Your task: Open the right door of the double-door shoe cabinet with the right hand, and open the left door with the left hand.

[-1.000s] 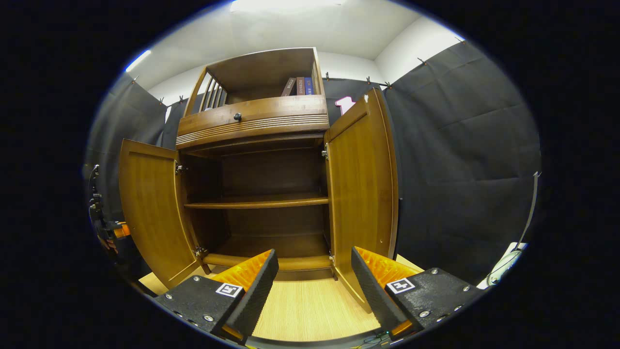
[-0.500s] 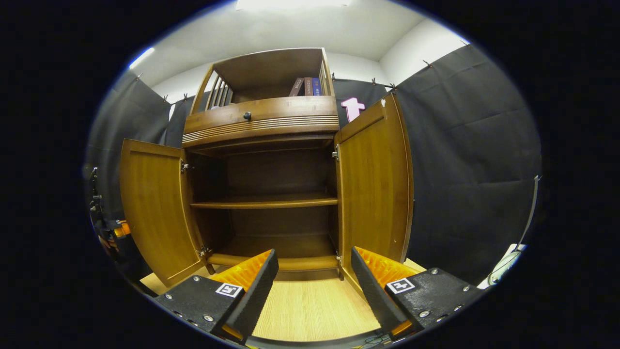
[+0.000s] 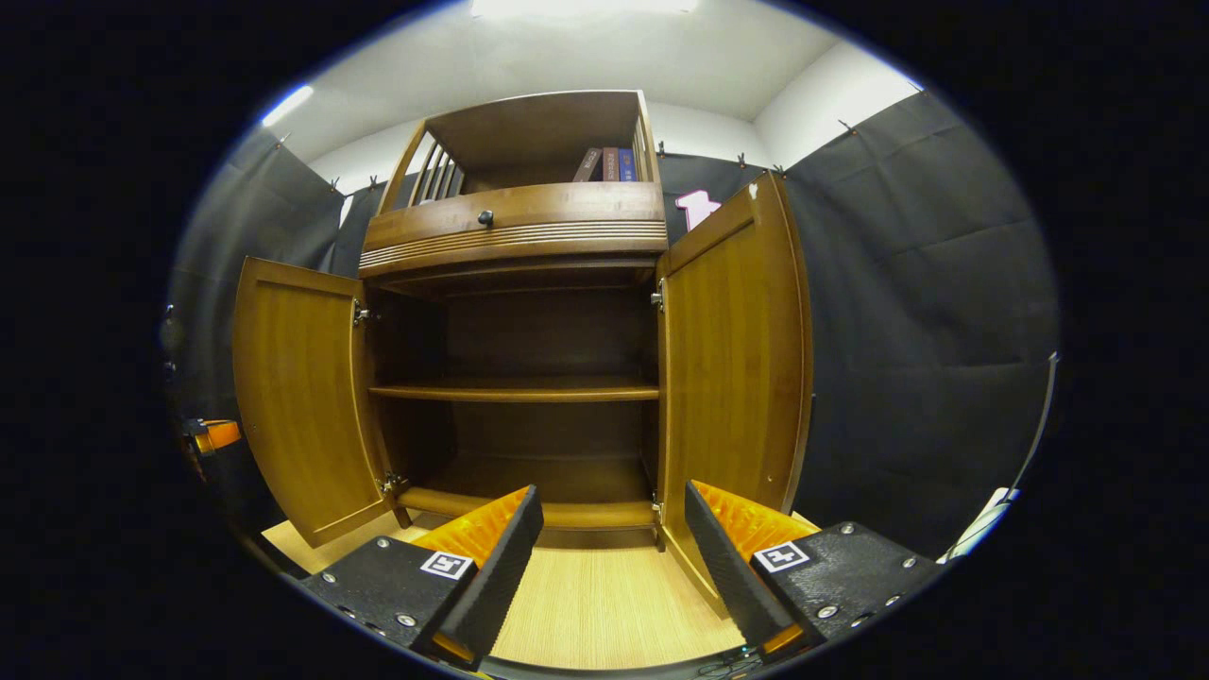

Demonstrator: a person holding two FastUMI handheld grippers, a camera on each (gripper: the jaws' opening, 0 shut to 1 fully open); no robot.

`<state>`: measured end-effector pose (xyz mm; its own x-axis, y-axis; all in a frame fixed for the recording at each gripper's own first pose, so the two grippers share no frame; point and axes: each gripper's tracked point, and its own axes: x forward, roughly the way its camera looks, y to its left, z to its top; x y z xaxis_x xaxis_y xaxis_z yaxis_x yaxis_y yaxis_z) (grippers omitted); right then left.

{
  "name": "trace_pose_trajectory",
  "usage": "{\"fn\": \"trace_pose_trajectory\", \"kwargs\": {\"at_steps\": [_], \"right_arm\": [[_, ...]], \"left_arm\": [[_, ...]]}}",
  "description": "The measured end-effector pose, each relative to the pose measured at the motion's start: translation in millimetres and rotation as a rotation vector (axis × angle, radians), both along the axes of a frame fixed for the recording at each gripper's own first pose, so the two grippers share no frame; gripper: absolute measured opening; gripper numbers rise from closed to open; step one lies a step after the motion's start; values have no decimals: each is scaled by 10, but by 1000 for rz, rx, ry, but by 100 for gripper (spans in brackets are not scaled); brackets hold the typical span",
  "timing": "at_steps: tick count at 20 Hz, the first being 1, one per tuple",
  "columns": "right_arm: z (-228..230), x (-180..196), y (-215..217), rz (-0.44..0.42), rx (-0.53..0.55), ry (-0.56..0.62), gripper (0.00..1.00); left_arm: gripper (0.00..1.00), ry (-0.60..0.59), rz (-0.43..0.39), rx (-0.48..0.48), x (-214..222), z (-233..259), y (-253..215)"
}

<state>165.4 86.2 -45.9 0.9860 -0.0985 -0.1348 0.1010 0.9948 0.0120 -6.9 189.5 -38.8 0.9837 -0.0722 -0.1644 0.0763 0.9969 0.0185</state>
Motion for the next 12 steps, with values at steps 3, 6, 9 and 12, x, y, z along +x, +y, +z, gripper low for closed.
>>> {"fn": "trace_pose_trajectory", "kwargs": {"at_steps": [3, 6, 9, 12], "right_arm": [[-50, 93, 19, 49, 21, 9, 92], [-38, 128, 28, 101, 7, 2, 93], [-44, 113, 55, 153, 32, -6, 93], [-35, 76, 71, 198, 60, -19, 96]], "left_arm": [[25, -57, 38, -3, -111, 289, -349], [25, -86, 69, -41, -133, 403, -802], [17, -69, 49, -69, -49, 363, -1377], [17, -81, 86, -80, -42, 392, -1649]]}}
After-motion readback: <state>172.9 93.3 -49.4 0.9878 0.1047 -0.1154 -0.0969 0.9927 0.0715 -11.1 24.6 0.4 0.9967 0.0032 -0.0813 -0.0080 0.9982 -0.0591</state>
